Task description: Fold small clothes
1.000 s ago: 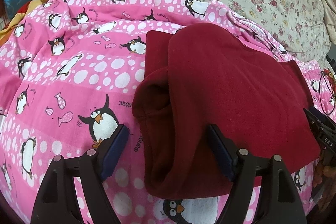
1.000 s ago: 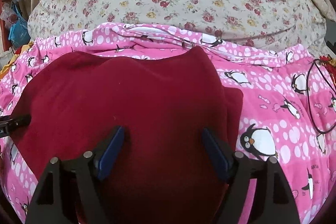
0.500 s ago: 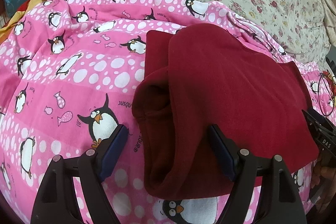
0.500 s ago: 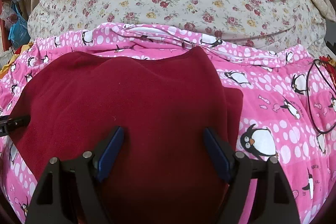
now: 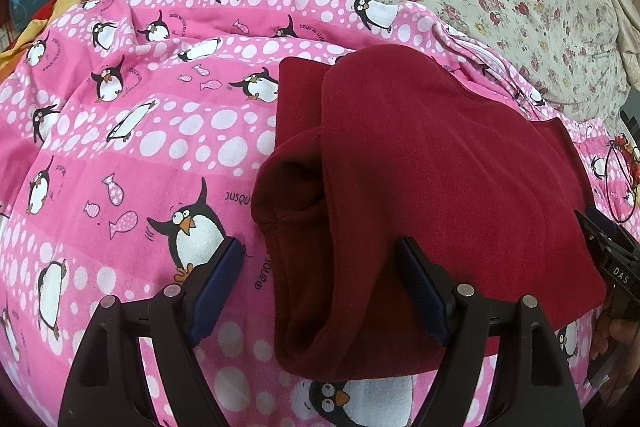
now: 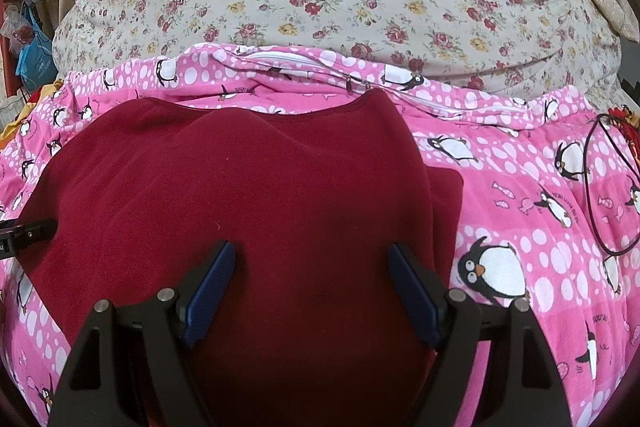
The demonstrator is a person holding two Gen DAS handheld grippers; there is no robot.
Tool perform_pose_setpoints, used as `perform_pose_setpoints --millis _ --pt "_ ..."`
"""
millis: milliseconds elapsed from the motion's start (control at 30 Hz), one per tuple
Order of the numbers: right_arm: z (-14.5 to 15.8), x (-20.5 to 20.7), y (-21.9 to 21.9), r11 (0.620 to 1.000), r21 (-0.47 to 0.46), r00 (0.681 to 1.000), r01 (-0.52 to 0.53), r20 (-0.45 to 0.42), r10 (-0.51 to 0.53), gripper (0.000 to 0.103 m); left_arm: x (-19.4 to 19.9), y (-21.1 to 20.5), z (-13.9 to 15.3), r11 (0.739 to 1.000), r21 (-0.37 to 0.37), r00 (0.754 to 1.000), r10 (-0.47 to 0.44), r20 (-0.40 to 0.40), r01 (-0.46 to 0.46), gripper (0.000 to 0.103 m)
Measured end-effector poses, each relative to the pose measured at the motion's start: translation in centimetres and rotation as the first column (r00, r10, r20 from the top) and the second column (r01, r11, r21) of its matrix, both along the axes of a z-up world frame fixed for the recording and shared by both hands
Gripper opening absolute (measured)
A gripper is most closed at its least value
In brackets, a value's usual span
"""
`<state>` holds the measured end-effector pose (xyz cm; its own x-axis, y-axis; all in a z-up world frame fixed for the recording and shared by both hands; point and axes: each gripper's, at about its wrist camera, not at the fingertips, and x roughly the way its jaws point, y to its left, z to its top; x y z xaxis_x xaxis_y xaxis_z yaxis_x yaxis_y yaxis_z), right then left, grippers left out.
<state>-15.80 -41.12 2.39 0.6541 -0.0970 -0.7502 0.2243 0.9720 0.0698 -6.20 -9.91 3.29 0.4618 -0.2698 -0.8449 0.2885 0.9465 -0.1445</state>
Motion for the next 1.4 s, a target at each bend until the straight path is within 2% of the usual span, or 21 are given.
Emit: perform_pose_setpoints --millis 1400 --pt "-0.04 0.00 0.01 1.000 -0.002 1.000 0.002 0.000 -0.002 0.083 0.14 0.07 -0.05 1.000 -0.009 1.000 0.001 -0.006 -0.001 0.072"
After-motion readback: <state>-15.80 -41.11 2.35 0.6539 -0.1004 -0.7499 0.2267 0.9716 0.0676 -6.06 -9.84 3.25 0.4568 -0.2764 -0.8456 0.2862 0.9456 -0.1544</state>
